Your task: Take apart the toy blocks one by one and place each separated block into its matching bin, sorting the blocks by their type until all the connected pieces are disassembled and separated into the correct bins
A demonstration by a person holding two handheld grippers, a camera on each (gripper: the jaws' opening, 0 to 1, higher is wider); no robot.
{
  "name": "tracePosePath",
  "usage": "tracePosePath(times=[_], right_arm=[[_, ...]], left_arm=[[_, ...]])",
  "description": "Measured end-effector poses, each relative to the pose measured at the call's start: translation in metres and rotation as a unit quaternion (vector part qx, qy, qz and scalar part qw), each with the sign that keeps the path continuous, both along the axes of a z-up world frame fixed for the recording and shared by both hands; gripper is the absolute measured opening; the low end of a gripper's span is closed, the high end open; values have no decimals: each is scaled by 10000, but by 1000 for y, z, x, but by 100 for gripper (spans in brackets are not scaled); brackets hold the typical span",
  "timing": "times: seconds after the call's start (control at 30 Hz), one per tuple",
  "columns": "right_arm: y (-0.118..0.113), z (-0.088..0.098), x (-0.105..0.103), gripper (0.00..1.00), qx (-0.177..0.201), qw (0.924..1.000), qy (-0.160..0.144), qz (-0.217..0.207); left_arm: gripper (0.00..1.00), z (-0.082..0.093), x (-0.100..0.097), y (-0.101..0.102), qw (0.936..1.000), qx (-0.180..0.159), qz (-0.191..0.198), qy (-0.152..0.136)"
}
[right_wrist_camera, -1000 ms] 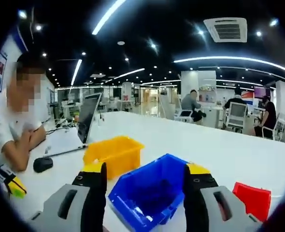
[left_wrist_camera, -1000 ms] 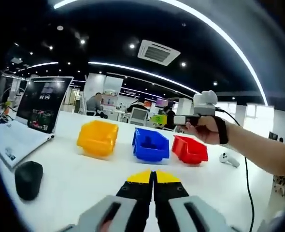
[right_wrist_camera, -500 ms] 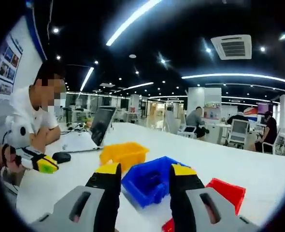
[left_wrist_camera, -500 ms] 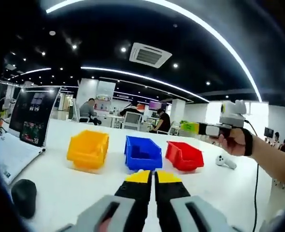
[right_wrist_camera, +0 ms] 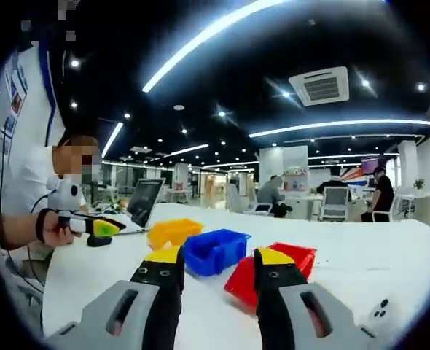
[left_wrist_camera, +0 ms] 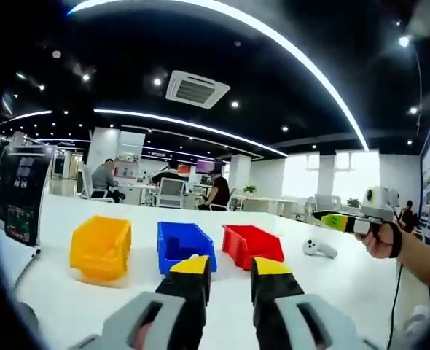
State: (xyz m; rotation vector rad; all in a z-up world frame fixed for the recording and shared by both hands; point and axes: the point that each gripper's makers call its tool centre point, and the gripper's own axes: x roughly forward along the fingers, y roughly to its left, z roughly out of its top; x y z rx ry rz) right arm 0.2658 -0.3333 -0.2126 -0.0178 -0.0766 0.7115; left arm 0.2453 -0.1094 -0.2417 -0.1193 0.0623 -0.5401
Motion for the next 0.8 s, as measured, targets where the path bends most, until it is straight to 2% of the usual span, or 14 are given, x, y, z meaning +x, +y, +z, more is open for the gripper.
tracePosePath(times=[0.13, 0.2, 0.23, 0.37, 0.5, 0.63, 0.8], right_arm=[[-27, -23, -11, 39, 64, 9995, 121, -285], [-39, -45, -14, 38, 128, 9979, 461, -440], [-43, -54, -16, 38, 173, 9969, 597, -491], [-51, -75, -28, 37, 187, 9959, 714, -528], [-54, -82, -34, 37, 9, 9958, 681, -610], [-55, -78, -36, 36, 92, 9965, 607, -574], [-53, -73, -37, 35, -143, 9972, 457, -571]], left_arm=[[29, -8, -6, -6, 10000, 4, -97, -5], [29, -15, -6, -3, 10000, -23, -16, 37], [29, -16, -6, -2, 10000, -20, 28, 39], [29, -18, -11, 4, 9998, -136, 106, -32], [29, -23, -14, 7, 9999, -60, 160, -24], [30, -26, -16, 9, 9998, -63, 167, 21], [29, -23, -16, 12, 9997, 29, 242, -88]])
